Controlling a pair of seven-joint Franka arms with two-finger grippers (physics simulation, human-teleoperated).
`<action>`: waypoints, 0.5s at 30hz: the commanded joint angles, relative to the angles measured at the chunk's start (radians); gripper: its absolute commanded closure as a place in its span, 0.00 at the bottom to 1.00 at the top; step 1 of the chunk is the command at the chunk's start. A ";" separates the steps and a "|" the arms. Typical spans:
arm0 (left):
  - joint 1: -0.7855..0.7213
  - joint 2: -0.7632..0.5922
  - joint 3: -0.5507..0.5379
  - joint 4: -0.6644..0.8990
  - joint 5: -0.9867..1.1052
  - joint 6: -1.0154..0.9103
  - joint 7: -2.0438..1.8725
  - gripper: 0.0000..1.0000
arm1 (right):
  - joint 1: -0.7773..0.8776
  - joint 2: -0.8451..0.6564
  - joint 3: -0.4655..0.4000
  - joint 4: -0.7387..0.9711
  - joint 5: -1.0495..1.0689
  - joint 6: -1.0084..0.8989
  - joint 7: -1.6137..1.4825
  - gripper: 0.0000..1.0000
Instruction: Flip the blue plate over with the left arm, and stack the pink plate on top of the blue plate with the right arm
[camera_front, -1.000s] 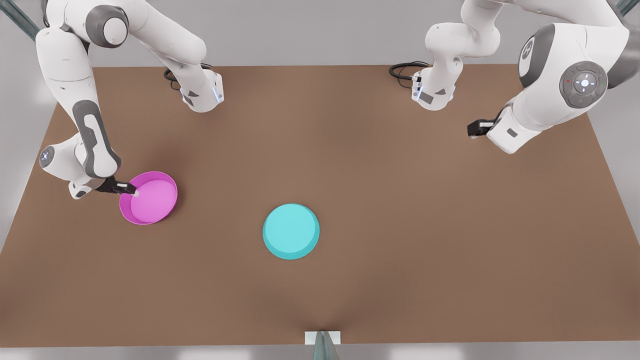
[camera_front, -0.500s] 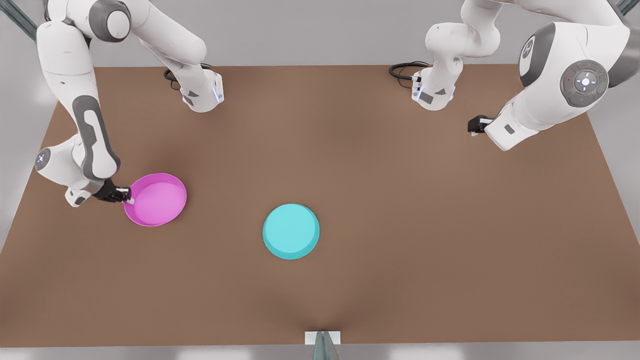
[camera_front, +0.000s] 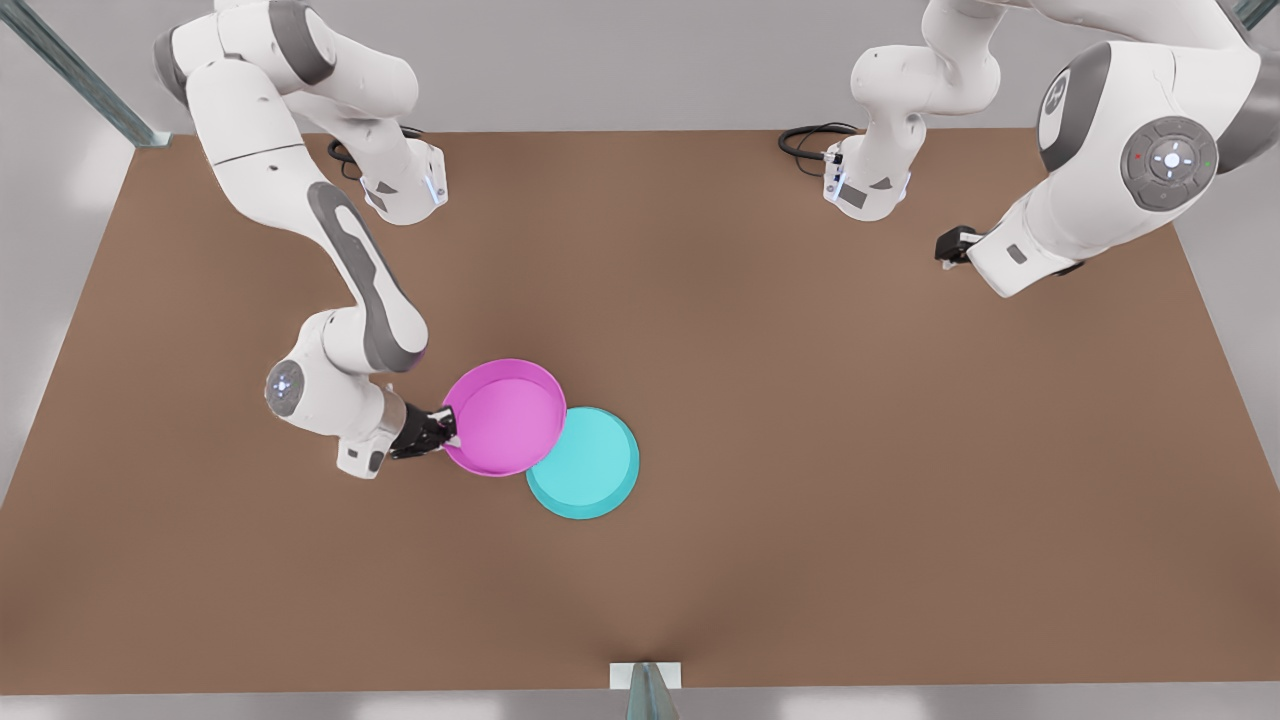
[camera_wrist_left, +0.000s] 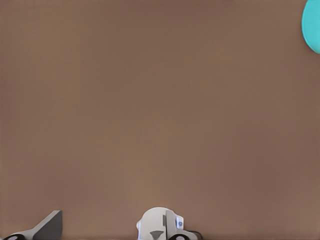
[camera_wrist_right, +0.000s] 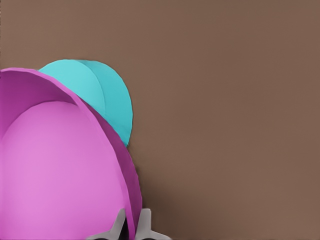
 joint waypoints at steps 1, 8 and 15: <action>0.001 -0.001 0.001 0.001 0.001 -0.002 0.035 0.00 | 0.042 0.041 0.000 0.055 -0.036 -0.015 0.933 0.79; 0.001 -0.001 -0.001 0.001 0.002 -0.002 0.035 0.00 | 0.159 0.196 -0.009 0.207 -0.139 -0.003 1.091 0.79; 0.001 -0.001 -0.002 0.001 0.002 -0.001 0.033 0.00 | 0.171 0.201 -0.009 0.205 -0.160 0.005 1.094 0.00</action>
